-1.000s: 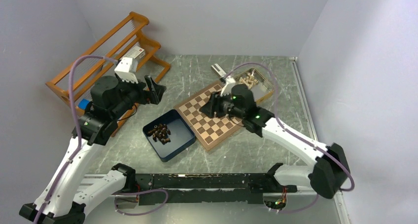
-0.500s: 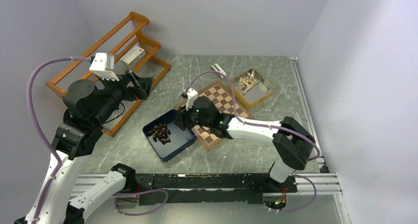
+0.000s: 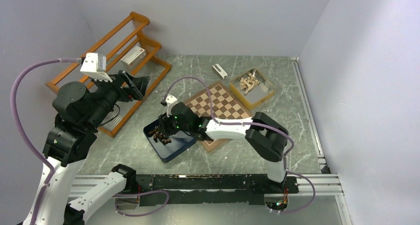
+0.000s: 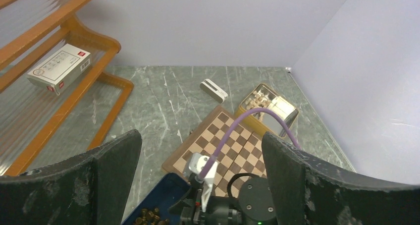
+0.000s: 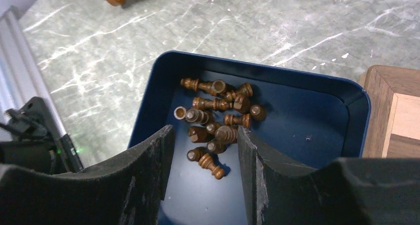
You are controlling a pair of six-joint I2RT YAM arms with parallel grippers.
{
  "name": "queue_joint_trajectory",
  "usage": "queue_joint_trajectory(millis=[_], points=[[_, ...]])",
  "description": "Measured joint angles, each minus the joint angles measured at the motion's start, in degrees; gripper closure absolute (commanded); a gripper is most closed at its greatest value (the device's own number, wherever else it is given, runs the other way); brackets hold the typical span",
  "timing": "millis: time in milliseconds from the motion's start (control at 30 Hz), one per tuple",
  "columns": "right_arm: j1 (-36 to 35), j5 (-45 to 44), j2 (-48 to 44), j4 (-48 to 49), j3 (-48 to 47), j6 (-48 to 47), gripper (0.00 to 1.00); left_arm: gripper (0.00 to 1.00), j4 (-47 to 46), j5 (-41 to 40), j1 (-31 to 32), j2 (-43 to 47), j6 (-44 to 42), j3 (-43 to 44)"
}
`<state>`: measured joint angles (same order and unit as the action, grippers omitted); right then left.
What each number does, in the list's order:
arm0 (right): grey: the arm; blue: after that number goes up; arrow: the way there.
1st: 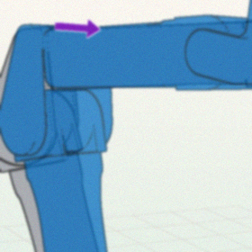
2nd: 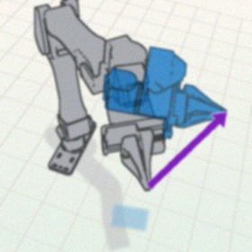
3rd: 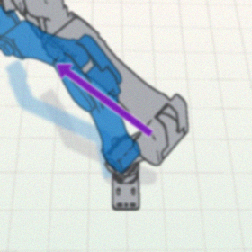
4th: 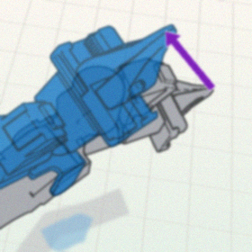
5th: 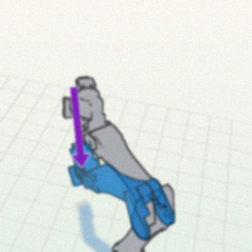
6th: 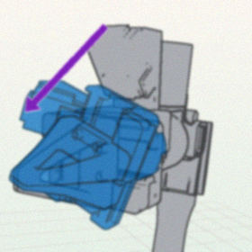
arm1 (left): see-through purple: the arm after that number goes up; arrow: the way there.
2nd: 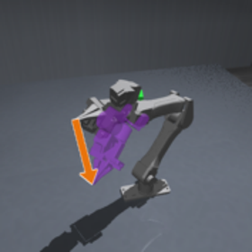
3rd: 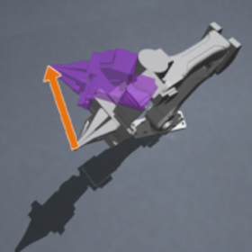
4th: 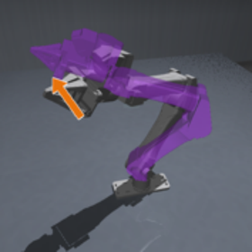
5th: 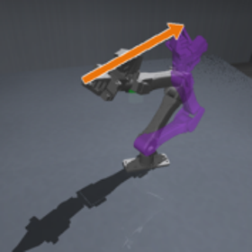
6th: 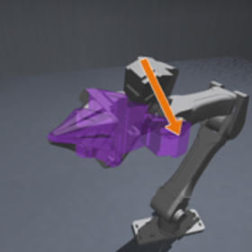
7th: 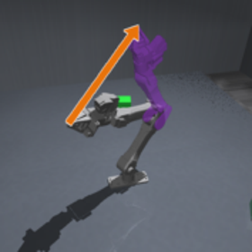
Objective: Set up the chess pieces on the board
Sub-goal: Pick up the chess piece from the storage box.
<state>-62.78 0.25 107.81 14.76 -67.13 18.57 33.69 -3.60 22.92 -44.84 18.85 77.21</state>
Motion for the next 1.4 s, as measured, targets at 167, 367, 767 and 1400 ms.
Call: queue_joint_trajectory(millis=[167, 367, 767, 1400], points=[[-0.7, -2.4, 4.6, -3.1, -4.7, 0.0, 0.49, 0.05, 0.6, -0.4, 0.0, 0.0, 0.0, 0.0], [-1.9, -4.6, 6.3, -4.4, -5.6, 0.1, 0.54, 0.04, 0.9, -0.7, 0.0, 0.2, -0.1, 0.0], [-3.0, -8.7, 8.4, -8.3, -7.8, -0.2, 0.64, 0.04, 1.3, -1.1, 0.0, 0.7, -0.2, -0.2], [-3.2, -10.1, 5.6, -9.6, -7.2, -0.8, 0.87, 0.04, 1.0, -1.2, 0.0, 0.8, -0.4, -4.5]])
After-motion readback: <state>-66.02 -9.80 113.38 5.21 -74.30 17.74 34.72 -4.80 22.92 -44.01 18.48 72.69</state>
